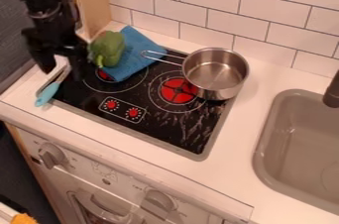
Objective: Move the blue spoon to the bottom right corner of the burner
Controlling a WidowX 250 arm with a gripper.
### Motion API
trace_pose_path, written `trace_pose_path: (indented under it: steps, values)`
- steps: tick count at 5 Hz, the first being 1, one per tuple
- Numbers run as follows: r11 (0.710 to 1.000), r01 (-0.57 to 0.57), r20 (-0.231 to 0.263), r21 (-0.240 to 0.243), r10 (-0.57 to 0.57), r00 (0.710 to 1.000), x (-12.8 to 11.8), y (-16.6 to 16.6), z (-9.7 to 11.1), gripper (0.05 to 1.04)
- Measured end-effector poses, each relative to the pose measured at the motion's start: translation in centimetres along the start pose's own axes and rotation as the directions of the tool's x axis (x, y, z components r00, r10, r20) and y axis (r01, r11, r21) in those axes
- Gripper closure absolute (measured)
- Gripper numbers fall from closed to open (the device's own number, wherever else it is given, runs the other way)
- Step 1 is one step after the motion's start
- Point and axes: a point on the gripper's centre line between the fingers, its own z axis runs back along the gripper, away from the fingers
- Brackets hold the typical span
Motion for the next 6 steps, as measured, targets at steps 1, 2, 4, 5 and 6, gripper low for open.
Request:
trace_pose_path:
  steps: [1,2,4,5,6]
  values:
    - [1.000,-0.009,-0.058,-0.012,0.008,0.998,-0.5,0.5,-1.8,0.083]
    - [1.000,-0.013,-0.104,-0.015,0.012,0.994,-1.0,0.3,-2.4,0.117]
    - [1.000,-0.011,-0.132,-0.019,0.008,0.991,-1.7,0.0,-2.7,0.671]
    - [1.000,-0.010,-0.155,-0.010,0.008,0.988,-2.0,0.1,-2.5,0.785]
    - [1.000,-0.029,-0.191,0.006,0.030,0.981,-3.0,0.1,-1.7,0.785]
